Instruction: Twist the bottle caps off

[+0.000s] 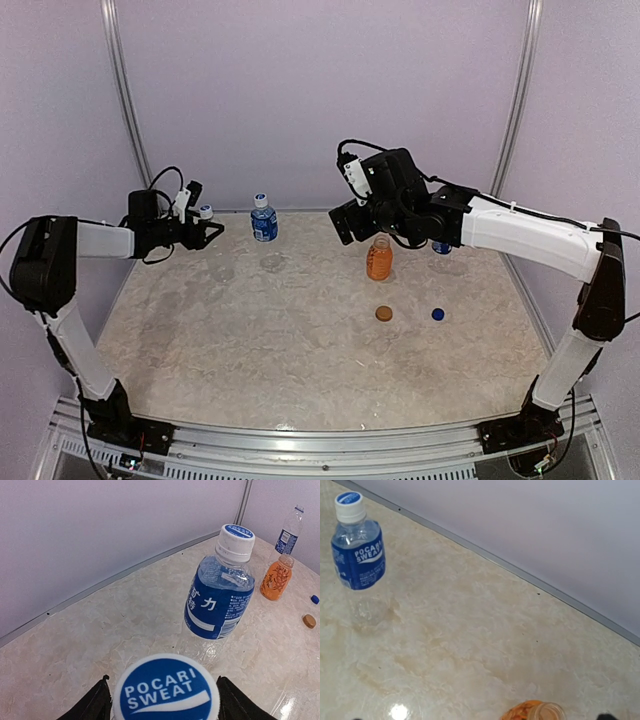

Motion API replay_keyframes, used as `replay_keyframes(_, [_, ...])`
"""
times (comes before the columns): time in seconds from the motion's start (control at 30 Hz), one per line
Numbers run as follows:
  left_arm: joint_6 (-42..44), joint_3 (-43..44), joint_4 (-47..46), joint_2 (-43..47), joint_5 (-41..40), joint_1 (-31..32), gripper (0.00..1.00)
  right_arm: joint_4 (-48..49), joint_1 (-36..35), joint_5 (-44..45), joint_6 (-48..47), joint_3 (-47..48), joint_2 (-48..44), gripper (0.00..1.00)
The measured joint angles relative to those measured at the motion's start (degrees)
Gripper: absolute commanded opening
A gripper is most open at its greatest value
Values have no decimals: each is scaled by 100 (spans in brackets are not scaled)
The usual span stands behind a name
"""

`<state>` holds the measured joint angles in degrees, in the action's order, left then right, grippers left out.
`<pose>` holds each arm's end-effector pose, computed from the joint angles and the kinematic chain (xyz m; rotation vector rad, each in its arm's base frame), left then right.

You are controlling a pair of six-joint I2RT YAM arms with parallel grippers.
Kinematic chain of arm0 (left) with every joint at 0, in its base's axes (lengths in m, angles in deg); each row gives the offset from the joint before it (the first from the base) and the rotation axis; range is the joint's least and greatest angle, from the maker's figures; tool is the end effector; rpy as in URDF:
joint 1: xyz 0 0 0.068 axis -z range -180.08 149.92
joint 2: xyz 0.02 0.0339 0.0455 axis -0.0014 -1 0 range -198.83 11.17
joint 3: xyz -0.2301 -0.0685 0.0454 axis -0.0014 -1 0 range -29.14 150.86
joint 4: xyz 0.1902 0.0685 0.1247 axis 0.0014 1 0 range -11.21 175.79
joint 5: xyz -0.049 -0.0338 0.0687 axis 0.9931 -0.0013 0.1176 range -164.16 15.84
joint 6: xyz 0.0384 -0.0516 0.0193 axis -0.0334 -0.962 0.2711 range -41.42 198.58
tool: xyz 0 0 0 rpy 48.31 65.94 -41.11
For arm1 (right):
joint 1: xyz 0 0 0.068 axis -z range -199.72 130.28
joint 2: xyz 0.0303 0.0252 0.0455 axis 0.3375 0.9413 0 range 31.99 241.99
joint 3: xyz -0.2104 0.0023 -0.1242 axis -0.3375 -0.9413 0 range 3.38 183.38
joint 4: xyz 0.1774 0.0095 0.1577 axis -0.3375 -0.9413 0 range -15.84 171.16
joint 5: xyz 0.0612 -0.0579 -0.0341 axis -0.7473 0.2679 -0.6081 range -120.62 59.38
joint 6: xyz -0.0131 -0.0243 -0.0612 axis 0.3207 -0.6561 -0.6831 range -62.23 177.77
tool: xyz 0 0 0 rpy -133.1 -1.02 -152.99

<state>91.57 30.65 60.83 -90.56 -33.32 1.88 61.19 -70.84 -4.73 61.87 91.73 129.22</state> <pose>0.3741 -0.0478 0.1946 0.6921 1.7963 -0.5765 0.2583 0.2831 0.3126 -0.5500 1.9463 0.1405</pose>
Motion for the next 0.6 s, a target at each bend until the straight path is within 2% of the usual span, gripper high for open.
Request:
replay_keyframes(0.17, [33, 39, 98, 4, 83, -33, 51, -37, 0, 7, 4, 0, 0, 99])
replay_keyframes(0.37, [153, 39, 713, 367, 122, -354, 45, -37, -17, -33, 7, 0, -61, 99])
replay_keyframes(0.47, [472, 96, 1364, 848, 116, -599, 44, -35, -87, -138, -4, 0, -179, 98])
replay_keyframes(0.6, [1137, 557, 3029, 1738, 247, -662, 41, 101, -245, -551, -22, -7, -452, 95])
